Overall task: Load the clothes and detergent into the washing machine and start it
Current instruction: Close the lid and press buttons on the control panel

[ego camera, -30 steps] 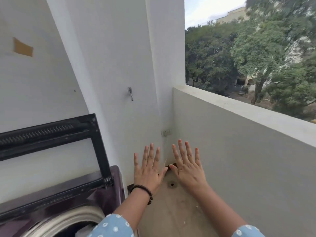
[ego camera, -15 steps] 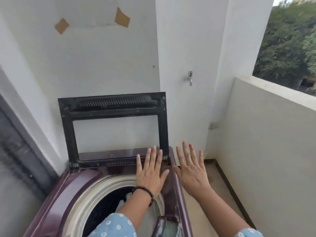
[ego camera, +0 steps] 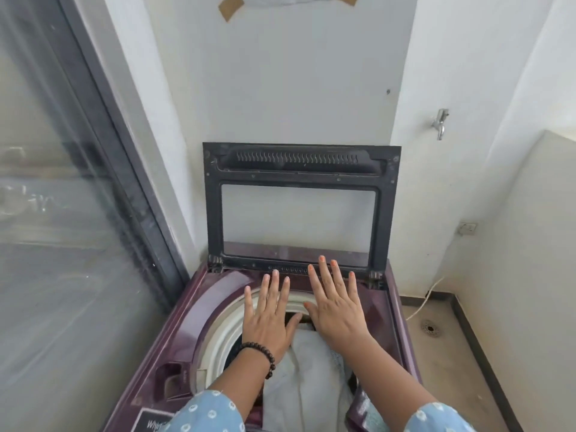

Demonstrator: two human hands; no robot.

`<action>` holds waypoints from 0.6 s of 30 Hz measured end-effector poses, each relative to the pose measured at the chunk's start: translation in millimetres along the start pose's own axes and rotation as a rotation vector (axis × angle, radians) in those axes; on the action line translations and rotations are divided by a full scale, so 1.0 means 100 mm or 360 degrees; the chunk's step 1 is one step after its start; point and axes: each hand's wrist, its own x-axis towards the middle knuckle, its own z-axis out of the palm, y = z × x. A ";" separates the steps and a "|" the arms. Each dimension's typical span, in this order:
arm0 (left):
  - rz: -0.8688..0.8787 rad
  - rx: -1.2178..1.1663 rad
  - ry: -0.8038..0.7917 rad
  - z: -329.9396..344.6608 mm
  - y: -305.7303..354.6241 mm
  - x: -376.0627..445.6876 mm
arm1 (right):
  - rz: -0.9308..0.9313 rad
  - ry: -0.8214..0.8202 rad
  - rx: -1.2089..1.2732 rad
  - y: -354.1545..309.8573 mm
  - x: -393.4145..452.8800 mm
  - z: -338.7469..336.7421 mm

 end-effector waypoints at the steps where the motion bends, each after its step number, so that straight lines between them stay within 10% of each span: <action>1: -0.0026 0.0011 0.0012 0.00 -0.05 -0.04 | -0.0019 -0.0004 0.0010 -0.04 0.01 -0.01; 18: -0.0197 0.0156 -0.0089 -0.21 0.08 -0.56 | -0.0111 -0.0134 0.0132 -0.03 -0.22 -0.05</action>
